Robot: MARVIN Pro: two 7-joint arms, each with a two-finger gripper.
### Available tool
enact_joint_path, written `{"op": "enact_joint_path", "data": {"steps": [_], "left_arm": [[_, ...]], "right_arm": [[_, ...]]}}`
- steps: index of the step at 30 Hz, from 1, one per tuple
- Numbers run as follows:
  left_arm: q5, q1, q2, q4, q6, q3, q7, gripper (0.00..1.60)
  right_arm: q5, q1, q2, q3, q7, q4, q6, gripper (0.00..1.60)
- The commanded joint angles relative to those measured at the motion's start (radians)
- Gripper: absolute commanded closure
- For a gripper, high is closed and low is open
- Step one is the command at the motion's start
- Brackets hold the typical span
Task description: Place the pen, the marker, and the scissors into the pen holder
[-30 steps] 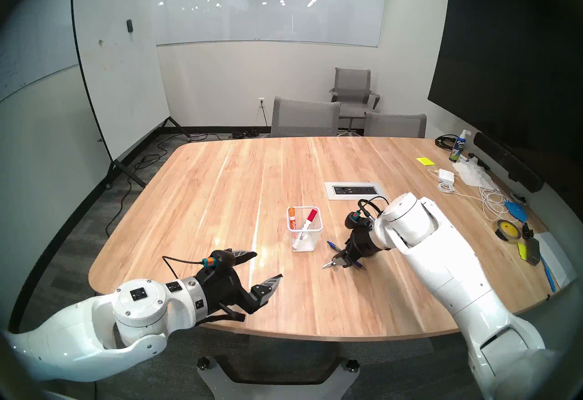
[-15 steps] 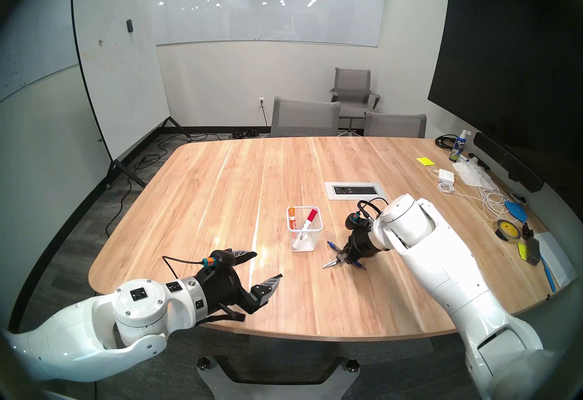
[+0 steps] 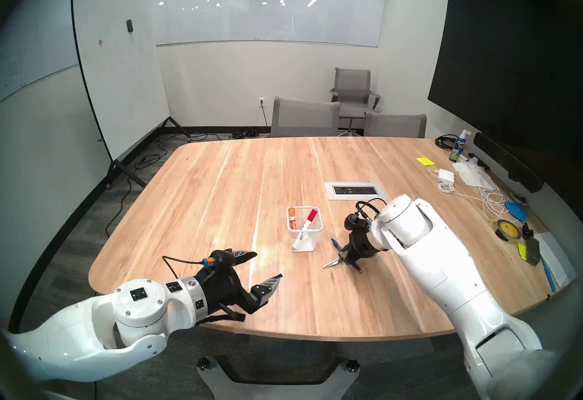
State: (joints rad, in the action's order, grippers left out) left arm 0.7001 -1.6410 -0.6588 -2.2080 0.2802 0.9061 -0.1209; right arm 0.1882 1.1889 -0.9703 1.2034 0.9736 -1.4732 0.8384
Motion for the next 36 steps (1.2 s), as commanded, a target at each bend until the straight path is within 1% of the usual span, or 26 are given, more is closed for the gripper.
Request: {"op": "enact_joint_path", "data": {"steps": [1, 11, 15, 16, 21, 31, 36], "left_arm": [[-0.001, 0.001, -0.001, -0.015, -0.008, 0.002, 0.002, 0.00], [0.000, 0.001, -0.001, -0.015, -0.008, 0.002, 0.002, 0.00], [0.000, 0.001, -0.001, -0.015, -0.008, 0.002, 0.002, 0.00], [0.000, 0.001, -0.001, -0.015, -0.008, 0.002, 0.002, 0.00], [0.000, 0.001, -0.001, -0.015, -0.008, 0.002, 0.002, 0.00], [0.000, 0.002, -0.001, -0.015, -0.008, 0.002, 0.002, 0.00], [0.000, 0.002, -0.001, -0.015, -0.007, 0.002, 0.002, 0.00]], "right_arm": [[-0.017, 0.003, 0.009, 0.030, 0.004, -0.035, -0.007, 1.60], [-0.059, 0.025, 0.035, 0.099, 0.023, -0.124, 0.008, 1.60], [-0.082, 0.037, 0.037, 0.138, 0.024, -0.147, 0.007, 1.60], [-0.097, 0.042, 0.040, 0.156, 0.030, -0.163, 0.007, 1.60], [-0.123, 0.052, 0.038, 0.188, 0.035, -0.185, 0.009, 1.60], [-0.206, 0.092, 0.034, 0.266, 0.050, -0.243, 0.002, 1.60], [-0.264, 0.115, 0.033, 0.312, 0.070, -0.268, -0.019, 1.60]]}}
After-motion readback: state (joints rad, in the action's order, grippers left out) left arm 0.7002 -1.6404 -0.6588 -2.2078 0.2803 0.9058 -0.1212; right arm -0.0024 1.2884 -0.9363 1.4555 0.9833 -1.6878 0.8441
